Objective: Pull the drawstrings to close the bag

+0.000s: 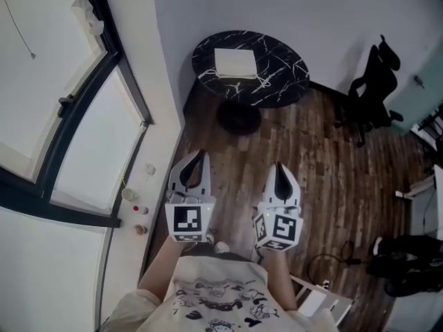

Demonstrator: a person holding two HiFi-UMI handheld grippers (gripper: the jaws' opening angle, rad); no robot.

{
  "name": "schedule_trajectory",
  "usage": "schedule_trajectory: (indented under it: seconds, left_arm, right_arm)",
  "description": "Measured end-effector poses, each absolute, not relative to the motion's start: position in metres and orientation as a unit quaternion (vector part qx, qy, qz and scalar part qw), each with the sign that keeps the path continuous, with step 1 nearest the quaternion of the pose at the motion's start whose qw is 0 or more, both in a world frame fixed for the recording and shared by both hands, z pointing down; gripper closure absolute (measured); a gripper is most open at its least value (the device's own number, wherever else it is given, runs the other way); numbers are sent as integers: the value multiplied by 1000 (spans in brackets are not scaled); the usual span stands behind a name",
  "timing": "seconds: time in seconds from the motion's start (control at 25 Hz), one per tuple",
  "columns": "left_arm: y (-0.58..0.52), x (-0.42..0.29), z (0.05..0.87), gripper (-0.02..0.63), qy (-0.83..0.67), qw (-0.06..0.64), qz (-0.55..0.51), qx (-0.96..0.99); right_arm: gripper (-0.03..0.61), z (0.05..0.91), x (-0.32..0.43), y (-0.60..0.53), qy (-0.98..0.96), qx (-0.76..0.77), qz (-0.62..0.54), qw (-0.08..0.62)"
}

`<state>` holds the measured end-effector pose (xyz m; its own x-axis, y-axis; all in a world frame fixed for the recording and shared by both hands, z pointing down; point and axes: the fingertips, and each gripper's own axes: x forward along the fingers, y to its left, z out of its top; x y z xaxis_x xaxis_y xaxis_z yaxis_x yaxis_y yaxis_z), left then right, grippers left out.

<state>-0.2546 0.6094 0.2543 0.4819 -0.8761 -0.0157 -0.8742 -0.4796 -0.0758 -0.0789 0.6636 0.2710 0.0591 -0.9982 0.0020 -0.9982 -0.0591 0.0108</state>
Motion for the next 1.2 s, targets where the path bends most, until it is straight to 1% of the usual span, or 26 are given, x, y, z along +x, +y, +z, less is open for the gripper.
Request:
schedule_trajectory:
  seconds: [0.4,0.64,0.92,1.2]
  left_arm:
    - [618,-235,272,572,511,20,-27,-859]
    - [607,-219,276,572,512,24,-20,-859]
    - [554,-205,288,572,512,21,-22,-859]
    - [461,-187,288,572,510,14,-18,-860]
  right_arm:
    - [555,290,-57,675,-689,724,11,18]
    - [555,300,-50,664,-696,718,7,28]
    - [555,306,-37,612,-696,717,4,33]
    - [555,309,-21,520,-694,719,9,35]
